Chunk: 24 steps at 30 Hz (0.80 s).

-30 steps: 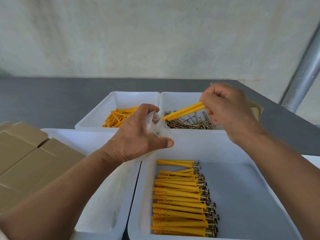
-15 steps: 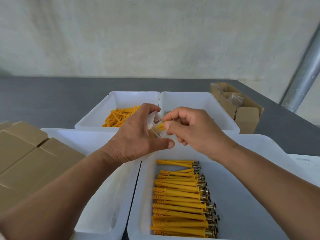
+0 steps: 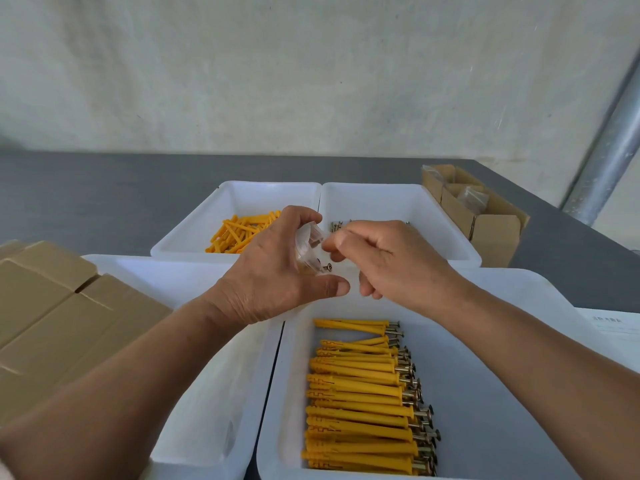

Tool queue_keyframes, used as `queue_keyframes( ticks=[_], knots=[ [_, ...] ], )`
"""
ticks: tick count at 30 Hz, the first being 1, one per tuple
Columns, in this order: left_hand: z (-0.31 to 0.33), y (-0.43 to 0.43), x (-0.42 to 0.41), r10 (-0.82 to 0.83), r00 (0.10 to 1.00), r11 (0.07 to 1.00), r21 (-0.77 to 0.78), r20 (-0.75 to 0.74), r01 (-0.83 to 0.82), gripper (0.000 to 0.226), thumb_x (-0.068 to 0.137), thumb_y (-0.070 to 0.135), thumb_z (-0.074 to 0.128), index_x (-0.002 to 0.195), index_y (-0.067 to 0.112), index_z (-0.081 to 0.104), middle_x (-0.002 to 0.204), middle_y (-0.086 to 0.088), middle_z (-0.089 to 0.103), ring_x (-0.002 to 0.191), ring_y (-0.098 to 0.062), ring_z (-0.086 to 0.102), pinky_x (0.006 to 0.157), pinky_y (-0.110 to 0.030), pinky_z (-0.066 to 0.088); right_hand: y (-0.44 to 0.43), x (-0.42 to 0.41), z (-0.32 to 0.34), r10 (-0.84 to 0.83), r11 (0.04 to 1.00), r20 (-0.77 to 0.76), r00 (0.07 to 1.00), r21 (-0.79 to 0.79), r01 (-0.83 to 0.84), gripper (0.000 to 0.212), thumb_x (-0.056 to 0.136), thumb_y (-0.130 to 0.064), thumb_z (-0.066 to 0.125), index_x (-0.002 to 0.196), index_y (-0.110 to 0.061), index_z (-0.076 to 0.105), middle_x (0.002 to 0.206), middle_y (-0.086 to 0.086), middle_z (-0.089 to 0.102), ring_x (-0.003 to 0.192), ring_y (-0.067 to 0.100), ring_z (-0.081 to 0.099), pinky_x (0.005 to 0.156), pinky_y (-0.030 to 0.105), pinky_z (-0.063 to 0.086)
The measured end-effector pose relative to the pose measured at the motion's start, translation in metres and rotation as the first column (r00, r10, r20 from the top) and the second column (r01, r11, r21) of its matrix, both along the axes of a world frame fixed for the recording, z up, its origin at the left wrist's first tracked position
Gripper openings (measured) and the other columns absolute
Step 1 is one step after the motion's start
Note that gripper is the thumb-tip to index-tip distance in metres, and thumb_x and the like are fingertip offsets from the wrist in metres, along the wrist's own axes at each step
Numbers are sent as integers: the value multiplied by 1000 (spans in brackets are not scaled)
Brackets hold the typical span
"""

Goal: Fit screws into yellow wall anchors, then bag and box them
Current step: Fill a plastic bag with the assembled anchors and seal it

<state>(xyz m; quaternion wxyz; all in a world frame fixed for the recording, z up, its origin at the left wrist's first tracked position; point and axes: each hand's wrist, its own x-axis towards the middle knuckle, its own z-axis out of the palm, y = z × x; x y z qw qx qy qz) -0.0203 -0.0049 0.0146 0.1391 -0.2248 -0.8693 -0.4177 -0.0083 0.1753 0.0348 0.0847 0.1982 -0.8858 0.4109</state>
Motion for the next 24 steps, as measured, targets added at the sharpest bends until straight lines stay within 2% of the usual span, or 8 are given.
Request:
queue_keyframes(
  ticks=[3,5,9,11,13,15,17,24],
  knots=[
    [-1,0,-1,23,1000,999,-23,1,-23,88,51,58,80,126,30,42,110,17,55,108,-6,57,88,-24,49,10,-4,1,-50,976,-18,999,213,53,26,98,-31,49,96,-24,74,86,-7,71,69,8,66,69,33,57],
    [0,0,-1,24,1000,999,-24,9,-23,89,50,58,80,126,29,43,109,18,54,109,-6,56,89,-27,51,17,-7,-1,-60,928,81,995,372,25,26,98,-32,50,96,-19,72,87,-3,71,77,13,67,72,34,56],
    [0,0,-1,24,1000,1000,-19,16,-24,90,50,57,80,126,27,44,108,19,54,108,-6,57,89,-29,51,24,-6,-5,-78,756,209,975,650,-79,25,98,-30,48,103,-20,71,95,-4,69,82,14,62,61,22,44],
    [1,0,0,31,999,999,-26,13,-31,90,50,58,80,127,27,44,108,18,54,108,-7,57,89,-30,52,24,-4,-6,-84,679,278,957,719,-149,24,98,-29,47,109,-24,69,99,-7,66,84,12,60,62,21,46],
    [1,0,0,33,999,999,-23,17,-33,91,50,58,80,127,26,44,109,18,55,108,-8,57,89,-30,52,25,-3,-7,-106,610,363,926,759,-227,26,98,-30,49,113,-24,68,102,-2,68,88,18,66,67,26,52],
    [1,0,0,36,999,999,-24,21,-35,92,50,57,80,128,26,44,109,17,55,108,-8,57,90,-31,52,25,-2,-9,-136,580,440,888,762,-288,25,98,-32,51,113,-21,68,96,4,69,80,19,68,60,24,51],
    [1,0,0,37,999,999,-23,22,-37,92,50,57,80,128,26,44,109,17,55,108,-7,57,89,-29,51,25,-2,-12,-168,588,507,845,740,-327,26,98,-33,54,116,-19,66,91,4,66,73,15,65,61,22,53],
    [1,1,0,44,999,998,-40,22,-43,93,50,58,79,129,26,44,109,19,54,108,-7,57,89,-29,52,23,-1,-15,-185,632,612,769,673,-383,38,99,-39,52,120,-8,61,105,13,70,87,21,70,77,29,58]
  ],
)
